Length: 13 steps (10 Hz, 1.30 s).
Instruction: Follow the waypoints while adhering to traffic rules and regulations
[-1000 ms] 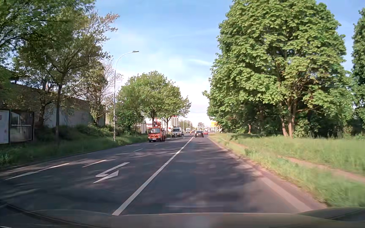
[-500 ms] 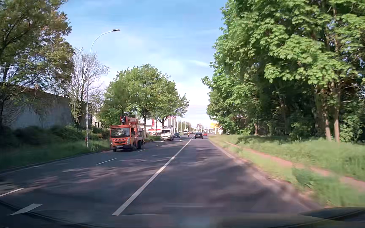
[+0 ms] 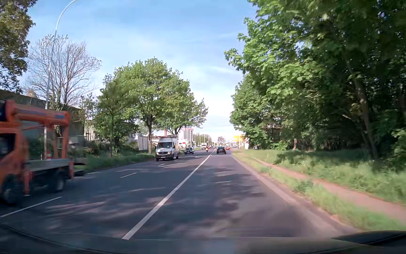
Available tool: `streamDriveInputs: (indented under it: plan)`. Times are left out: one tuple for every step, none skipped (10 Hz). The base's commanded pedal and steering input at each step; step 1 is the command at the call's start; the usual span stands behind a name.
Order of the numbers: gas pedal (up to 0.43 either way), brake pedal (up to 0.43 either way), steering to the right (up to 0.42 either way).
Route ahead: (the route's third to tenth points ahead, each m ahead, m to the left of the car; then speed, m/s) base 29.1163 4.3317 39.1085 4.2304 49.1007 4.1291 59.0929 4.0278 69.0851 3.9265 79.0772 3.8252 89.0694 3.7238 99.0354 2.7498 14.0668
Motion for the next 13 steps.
streamDriveInputs:
  plan:
    - [0.008,0.0,0.0]
    - [0.008,0.0,-0.002]
    - [0.008,0.0,-0.002]
    - [0.008,0.0,-0.002]
    - [0.008,0.0,-0.002]
    - [0.008,0.0,-0.003]
    - [0.008,0.0,-0.003]
    - [0.008,0.0,-0.003]
    - [0.008,0.0,-0.003]
    - [0.008,0.0,-0.003]
    - [0.008,0.0,-0.003]
    - [0.02,0.0,-0.003]
    - [0.02,0.0,-0.002]
